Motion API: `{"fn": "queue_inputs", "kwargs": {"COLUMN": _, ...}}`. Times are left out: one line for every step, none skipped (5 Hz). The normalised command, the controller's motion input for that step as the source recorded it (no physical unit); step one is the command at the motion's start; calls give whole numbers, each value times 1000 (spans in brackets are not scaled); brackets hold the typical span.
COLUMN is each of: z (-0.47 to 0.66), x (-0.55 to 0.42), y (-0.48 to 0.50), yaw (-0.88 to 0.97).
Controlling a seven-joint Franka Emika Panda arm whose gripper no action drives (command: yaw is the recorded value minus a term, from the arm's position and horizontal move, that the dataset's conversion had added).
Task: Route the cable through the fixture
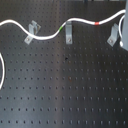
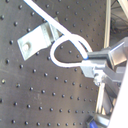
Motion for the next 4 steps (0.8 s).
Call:
{"fn": "queue_inputs", "kwargs": {"z": 202, "x": -133, "y": -53, "yaw": 134}}
{"fn": "queue_inputs", "kwargs": {"z": -4, "x": -303, "y": -110, "yaw": 200}}
{"fn": "queue_inputs", "kwargs": {"z": -313, "x": -107, "y": -166, "yaw": 217}}
{"fn": "queue_inputs", "kwargs": {"z": -463, "x": 47, "y": -292, "yaw": 157}}
